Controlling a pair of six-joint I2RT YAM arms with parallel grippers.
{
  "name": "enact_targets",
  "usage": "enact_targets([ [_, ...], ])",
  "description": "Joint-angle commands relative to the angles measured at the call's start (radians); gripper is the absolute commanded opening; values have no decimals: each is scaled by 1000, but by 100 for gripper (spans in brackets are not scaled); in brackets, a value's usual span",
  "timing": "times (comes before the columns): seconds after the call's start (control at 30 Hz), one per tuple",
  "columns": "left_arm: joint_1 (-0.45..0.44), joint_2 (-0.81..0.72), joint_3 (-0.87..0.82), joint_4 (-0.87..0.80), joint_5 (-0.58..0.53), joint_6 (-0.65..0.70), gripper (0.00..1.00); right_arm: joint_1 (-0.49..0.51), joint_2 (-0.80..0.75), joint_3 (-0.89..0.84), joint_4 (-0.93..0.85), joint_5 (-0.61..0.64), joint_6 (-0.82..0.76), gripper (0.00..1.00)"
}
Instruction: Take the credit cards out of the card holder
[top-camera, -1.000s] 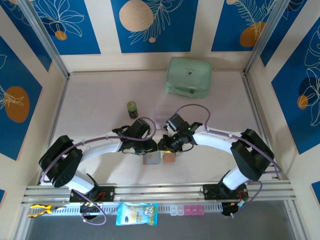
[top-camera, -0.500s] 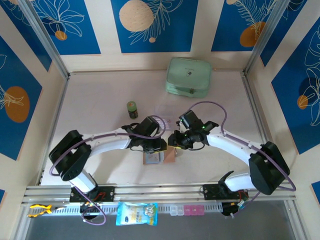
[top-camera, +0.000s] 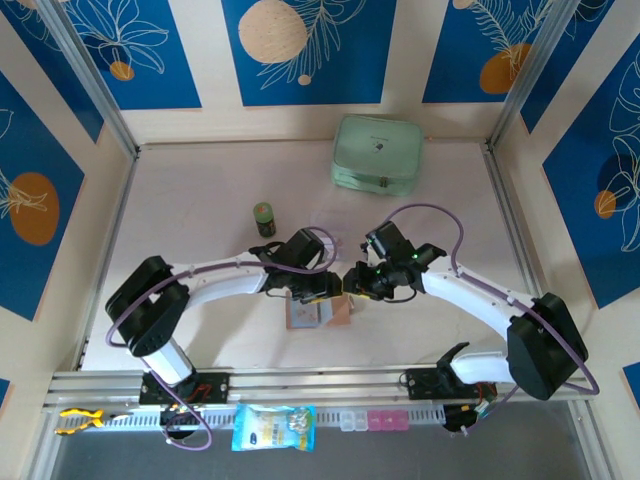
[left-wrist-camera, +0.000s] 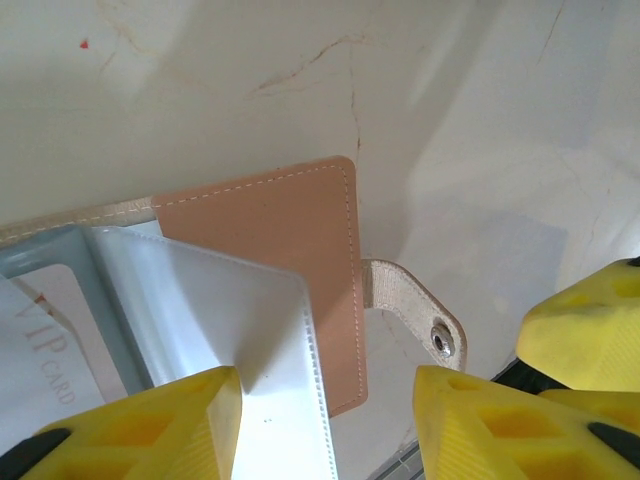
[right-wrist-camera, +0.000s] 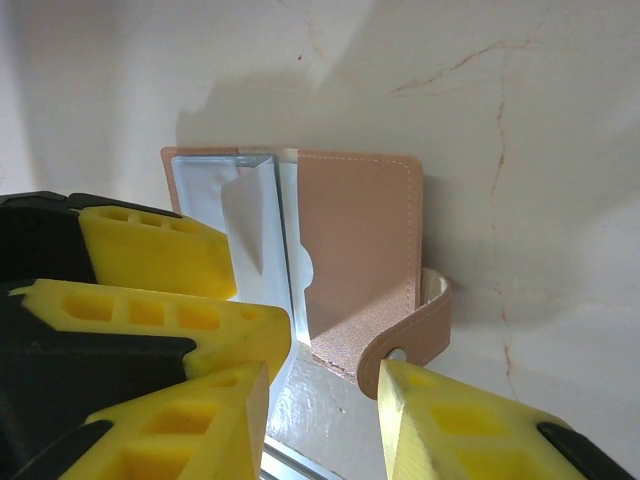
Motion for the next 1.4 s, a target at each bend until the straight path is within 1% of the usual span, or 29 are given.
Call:
enact_targets([
  [0.0,-8,20,46,-16,4,26,50,-1,-18,9,-36,-7,-11,35],
  [0.1,-8,26,54,-14,4,28,54,-1,-22,14,-41,-7,-12,35],
  [0.3,-9,48,71,-7,14,32,59,1,-36,16,-54,-1,-8,35],
  [0.57,-7,76,97,12,21,33,62,3,-48,20,-67,1,-5,35],
  [0.8,-3,32,68,-18,-20,46,59,24,-15,31,-33,-20,7,33],
  [1.2,60,-161,-103,-63,-109,28,50,134,160,174,7,-20,4,29],
  [1.37,95,-231,-168,-103,-136,18,44,161,228,208,37,-34,10,28],
])
